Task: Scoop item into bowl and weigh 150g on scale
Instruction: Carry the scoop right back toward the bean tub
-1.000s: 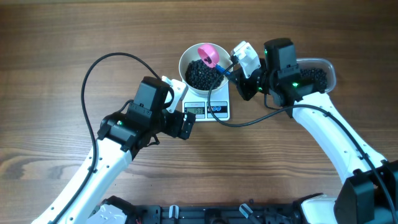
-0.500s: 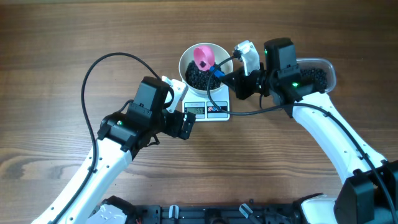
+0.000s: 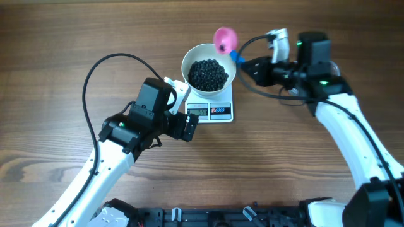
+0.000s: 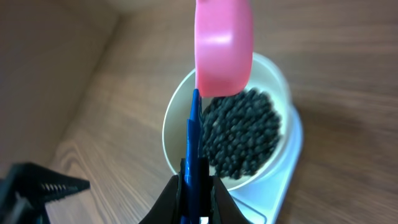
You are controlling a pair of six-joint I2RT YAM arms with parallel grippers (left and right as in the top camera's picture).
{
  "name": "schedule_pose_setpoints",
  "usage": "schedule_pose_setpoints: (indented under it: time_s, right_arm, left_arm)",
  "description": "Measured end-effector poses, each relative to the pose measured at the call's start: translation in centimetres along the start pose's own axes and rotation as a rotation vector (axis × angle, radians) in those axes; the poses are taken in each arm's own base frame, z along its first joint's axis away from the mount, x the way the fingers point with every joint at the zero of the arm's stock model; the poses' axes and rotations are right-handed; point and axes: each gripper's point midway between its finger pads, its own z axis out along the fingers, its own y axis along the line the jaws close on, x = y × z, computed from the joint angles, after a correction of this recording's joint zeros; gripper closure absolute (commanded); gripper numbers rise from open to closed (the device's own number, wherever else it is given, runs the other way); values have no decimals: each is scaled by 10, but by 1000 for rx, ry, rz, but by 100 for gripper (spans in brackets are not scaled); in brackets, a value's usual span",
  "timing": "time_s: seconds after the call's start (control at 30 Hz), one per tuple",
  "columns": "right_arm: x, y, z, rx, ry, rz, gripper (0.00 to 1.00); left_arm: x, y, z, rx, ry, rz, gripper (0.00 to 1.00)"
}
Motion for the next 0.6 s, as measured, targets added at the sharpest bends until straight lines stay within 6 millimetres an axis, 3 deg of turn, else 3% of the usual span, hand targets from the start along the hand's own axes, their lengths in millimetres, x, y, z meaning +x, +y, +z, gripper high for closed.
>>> schedule_pose_setpoints:
  time_s: [0.1, 0.23, 0.33, 0.6]
  right_arm:
    - [-15, -11, -21, 20, -59, 33, 96]
    - [-36, -39, -67, 90, -167, 87, 96]
    - [-42, -62, -100, 155, -224, 146, 96]
    - [-7, -123, -159, 313, -209, 308, 96]
  left_arm:
    - [0, 0, 0, 0, 0, 0, 0]
    - [0, 0, 0, 0, 0, 0, 0]
    - [0, 0, 0, 0, 0, 0, 0]
    - [0, 0, 0, 0, 0, 0, 0]
